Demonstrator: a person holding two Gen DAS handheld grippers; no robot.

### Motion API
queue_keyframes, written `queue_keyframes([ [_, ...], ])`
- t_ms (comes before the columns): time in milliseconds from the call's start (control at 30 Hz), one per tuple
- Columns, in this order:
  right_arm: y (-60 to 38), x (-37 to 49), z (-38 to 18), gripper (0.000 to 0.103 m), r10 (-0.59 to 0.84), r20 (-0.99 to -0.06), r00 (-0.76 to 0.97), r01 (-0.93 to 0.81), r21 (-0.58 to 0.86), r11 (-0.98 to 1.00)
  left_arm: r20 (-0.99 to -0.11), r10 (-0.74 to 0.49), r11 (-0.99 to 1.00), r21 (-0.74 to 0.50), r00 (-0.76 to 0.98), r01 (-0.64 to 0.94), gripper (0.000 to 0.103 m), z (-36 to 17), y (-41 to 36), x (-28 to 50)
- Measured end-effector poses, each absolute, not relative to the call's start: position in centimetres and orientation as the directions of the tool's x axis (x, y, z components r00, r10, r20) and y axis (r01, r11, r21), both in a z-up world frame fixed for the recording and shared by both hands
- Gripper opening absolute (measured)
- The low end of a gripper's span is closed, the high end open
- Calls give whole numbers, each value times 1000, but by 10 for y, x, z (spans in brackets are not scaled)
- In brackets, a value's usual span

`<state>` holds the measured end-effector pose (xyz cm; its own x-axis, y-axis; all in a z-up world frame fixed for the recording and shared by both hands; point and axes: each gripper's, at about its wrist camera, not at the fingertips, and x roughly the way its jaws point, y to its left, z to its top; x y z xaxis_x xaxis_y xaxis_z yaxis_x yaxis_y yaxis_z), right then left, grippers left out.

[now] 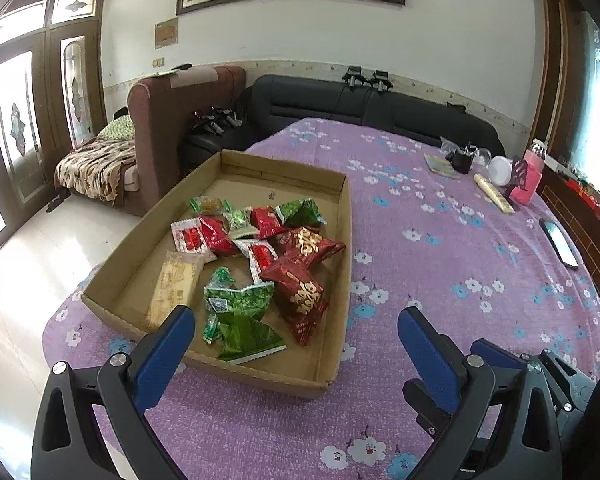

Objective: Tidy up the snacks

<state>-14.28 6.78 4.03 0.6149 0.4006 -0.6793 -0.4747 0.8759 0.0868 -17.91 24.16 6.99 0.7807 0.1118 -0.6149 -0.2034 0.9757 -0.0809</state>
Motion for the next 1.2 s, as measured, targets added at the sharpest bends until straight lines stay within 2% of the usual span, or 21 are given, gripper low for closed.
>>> queue_keyframes([
  [67, 68, -144, 42, 70, 403, -674, 619, -477, 85, 875, -578, 137, 972, -80, 805, -223, 103, 76, 242, -187],
  [300, 65, -154, 50, 70, 418, -646, 639, -488, 79, 869, -244, 324, 938, -46, 914, -344, 103, 127, 234, -251],
  [367, 65, -158, 53, 70, 423, -640, 641, -492, 80, 867, -198, 335, 934, -58, 921, -352, 103, 130, 233, -262],
  [433, 65, -162, 57, 70, 431, -632, 644, -500, 79, 863, -223, 304, 943, -66, 926, -326, 103, 131, 236, -261],
  [633, 67, -177, 63, 70, 450, -617, 645, -526, 68, 848, -375, 223, 948, -130, 900, -290, 103, 122, 243, -251],
  [967, 72, -190, 70, 71, 471, -601, 646, -555, 55, 830, -400, 239, 955, -69, 885, -289, 103, 121, 228, -254],
  [1200, 68, -182, 74, 74, 480, -602, 638, -543, 90, 835, -427, 231, 950, -97, 874, -298, 103, 121, 229, -251],
])
